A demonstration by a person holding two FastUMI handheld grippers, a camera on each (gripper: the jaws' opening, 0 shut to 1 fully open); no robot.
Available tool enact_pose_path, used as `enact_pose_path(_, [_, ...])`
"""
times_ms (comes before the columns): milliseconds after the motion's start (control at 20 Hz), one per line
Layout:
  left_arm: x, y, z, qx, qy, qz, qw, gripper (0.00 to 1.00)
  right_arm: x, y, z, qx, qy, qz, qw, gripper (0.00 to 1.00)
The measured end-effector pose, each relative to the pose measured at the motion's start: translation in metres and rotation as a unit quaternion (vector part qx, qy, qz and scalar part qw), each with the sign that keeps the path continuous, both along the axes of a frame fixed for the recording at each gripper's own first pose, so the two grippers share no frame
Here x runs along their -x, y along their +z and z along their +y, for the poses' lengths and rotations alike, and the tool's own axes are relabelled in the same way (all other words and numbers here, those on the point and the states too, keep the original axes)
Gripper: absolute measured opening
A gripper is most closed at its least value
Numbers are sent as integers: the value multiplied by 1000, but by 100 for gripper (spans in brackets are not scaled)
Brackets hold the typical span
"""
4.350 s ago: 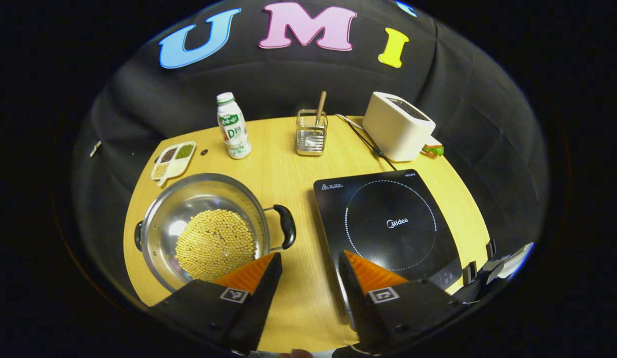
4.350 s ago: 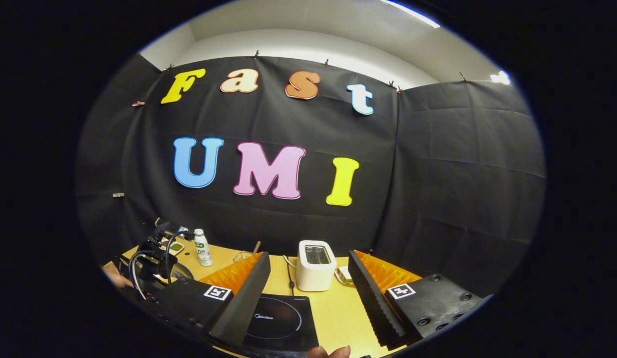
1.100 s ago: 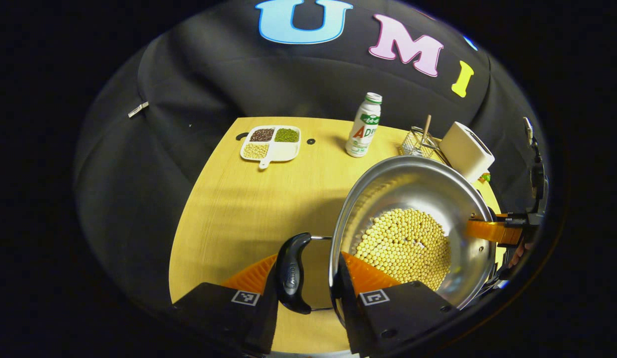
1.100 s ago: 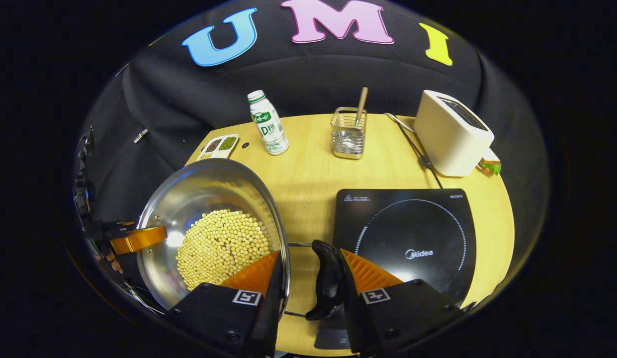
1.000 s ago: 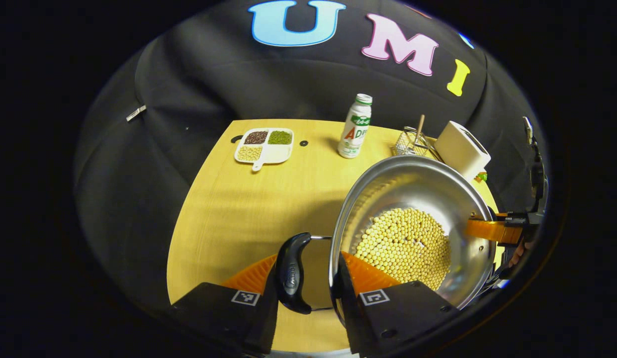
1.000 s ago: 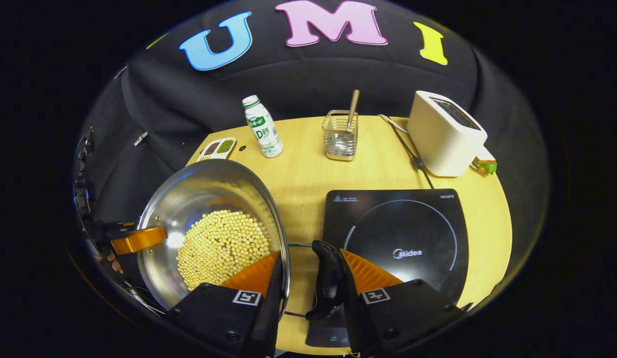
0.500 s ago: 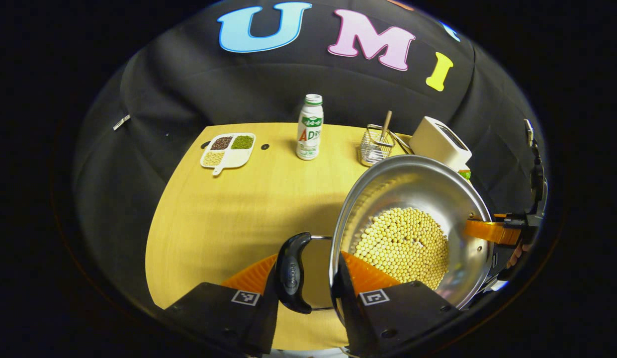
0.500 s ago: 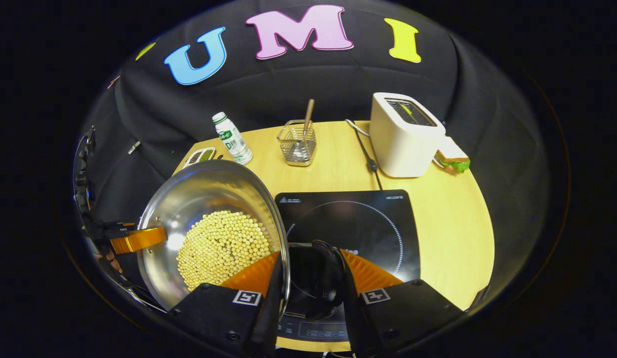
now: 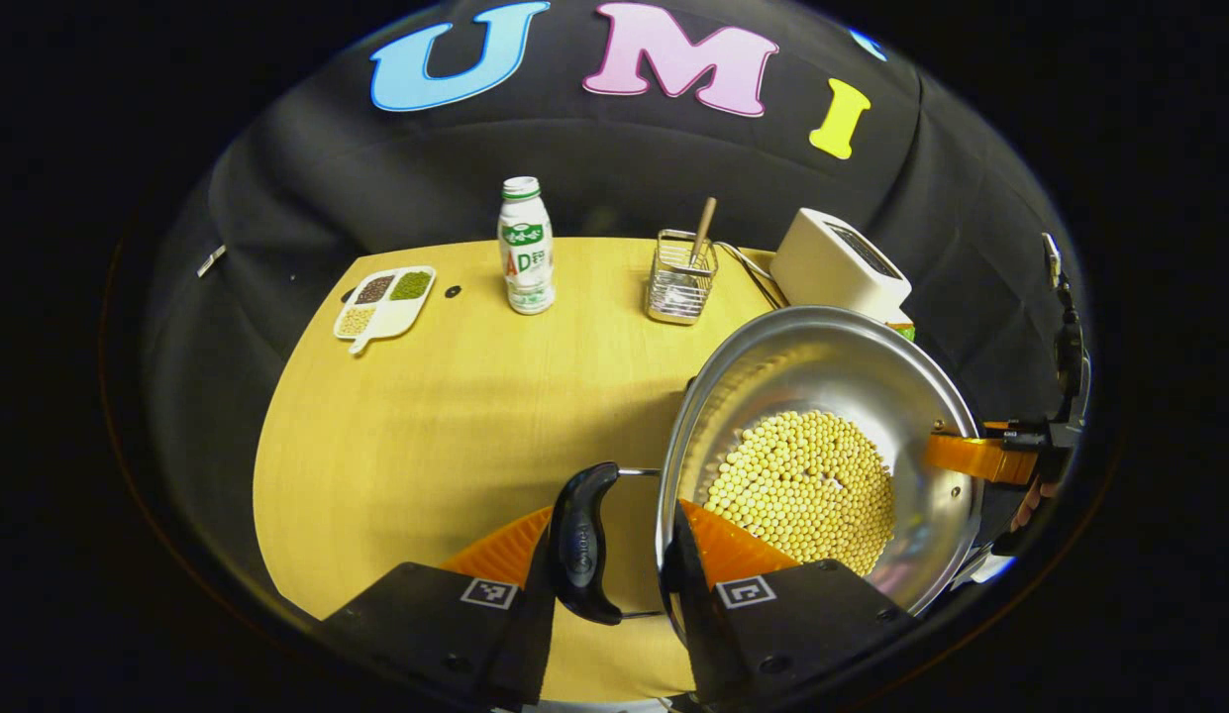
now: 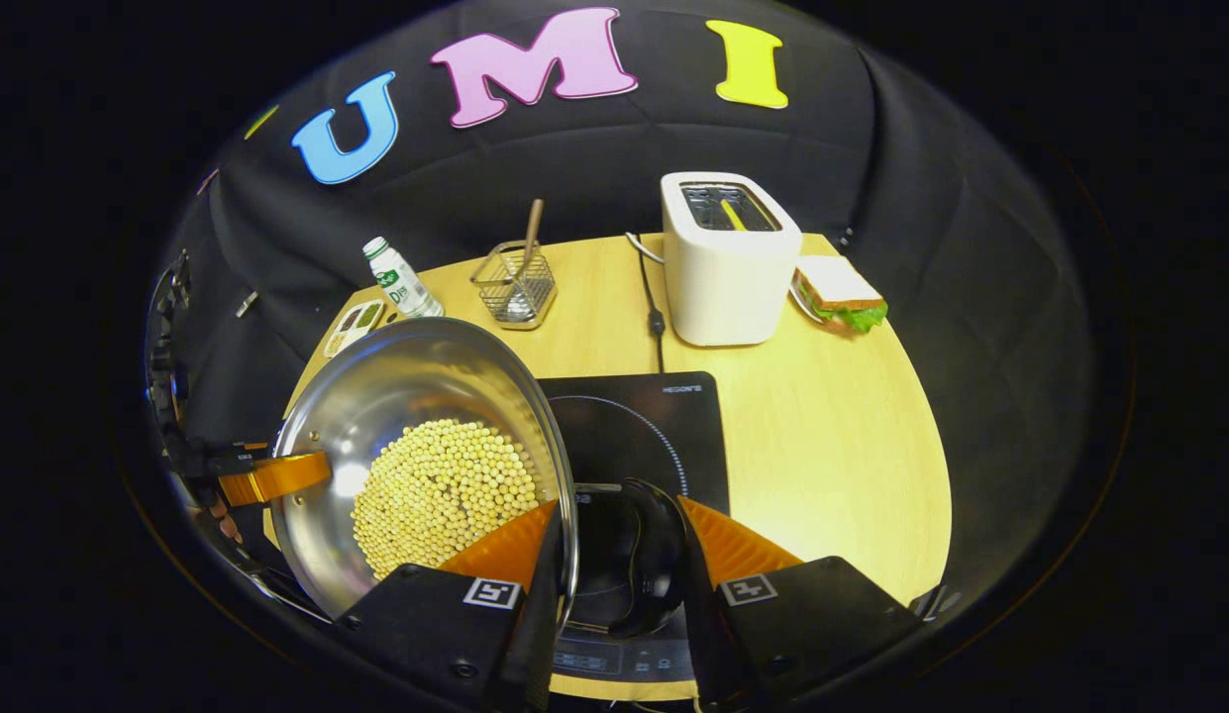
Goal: First push the handle of the pot to place it horizontally, then grasp the pot with both hands and set it on the induction cooktop.
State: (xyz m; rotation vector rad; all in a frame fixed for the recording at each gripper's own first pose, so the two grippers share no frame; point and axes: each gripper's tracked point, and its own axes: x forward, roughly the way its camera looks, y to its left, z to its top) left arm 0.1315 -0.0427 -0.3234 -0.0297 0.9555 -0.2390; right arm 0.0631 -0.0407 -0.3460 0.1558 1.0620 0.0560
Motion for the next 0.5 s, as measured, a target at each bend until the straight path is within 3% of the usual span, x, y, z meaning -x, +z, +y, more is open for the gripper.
enact_pose_path(50, [0, -3, -8, 1, -1, 2, 1000, 58, -1, -3, -8, 1, -1, 2, 1000, 53])
enact_pose_path(100, [-1, -5, -16, 3, -2, 5, 1000, 58, -3, -5, -14, 3, -1, 3, 1000, 58])
enact_pose_path(200, [-3, -11, -30, 6, -3, 9, 1000, 58, -5, -11, -28, 6, -2, 7, 1000, 53])
enact_pose_path(250, [-3, -14, -37, 7, -3, 11, 1000, 58, -5, -13, -35, 7, -3, 9, 1000, 58])
enact_pose_path(500, [-13, -27, -63, 5, -10, 16, 1000, 58, -12, -30, -59, 5, -8, 20, 1000, 58])
